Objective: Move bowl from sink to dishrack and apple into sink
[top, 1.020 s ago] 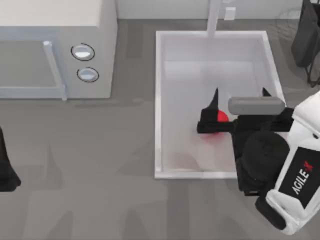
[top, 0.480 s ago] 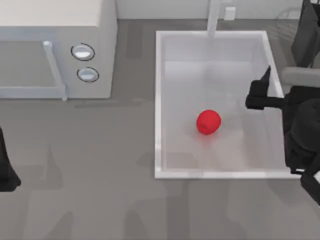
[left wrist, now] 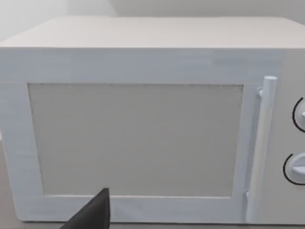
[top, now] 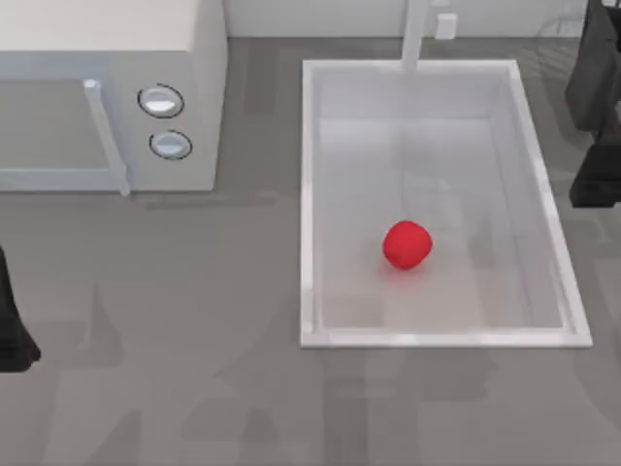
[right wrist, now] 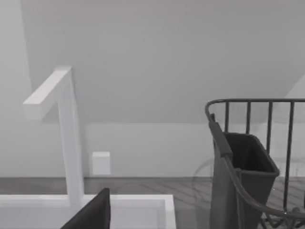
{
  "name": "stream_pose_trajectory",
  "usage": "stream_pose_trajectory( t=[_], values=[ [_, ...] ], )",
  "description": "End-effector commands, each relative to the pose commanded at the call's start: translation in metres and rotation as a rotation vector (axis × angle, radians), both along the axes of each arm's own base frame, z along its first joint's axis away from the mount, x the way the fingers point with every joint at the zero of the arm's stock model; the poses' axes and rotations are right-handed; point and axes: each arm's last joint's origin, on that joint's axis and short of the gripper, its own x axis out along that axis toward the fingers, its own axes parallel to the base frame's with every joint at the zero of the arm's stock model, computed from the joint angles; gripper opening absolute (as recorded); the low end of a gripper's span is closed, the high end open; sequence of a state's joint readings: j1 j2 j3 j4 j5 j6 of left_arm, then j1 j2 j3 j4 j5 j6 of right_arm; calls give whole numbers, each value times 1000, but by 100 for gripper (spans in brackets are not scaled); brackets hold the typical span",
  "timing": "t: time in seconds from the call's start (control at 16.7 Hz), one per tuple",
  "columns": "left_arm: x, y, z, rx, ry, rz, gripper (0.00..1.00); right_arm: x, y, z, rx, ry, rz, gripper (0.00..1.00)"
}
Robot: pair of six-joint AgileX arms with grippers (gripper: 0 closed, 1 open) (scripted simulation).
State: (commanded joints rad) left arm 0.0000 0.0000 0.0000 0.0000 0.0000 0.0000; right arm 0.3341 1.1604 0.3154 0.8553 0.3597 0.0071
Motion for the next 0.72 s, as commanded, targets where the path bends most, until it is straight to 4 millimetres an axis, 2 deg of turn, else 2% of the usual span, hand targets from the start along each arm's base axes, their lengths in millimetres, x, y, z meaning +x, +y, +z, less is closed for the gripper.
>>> stream_pose_trajectory(
  t=[0.12, 0.24, 0.48, 0.72],
  values=[
    [0, 0, 0, 0, 0, 0, 100, -31, -7, 23, 23, -73, 89, 100],
    [0, 0, 0, 0, 0, 0, 100, -60, -18, 29, 30, -108, 155, 100],
    [0, 0, 0, 0, 0, 0, 100, -96, -40, 6, 13, -71, 166, 100],
    [0, 0, 0, 0, 0, 0, 100, -109, -59, -27, 3, -11, 67, 100]
  ],
)
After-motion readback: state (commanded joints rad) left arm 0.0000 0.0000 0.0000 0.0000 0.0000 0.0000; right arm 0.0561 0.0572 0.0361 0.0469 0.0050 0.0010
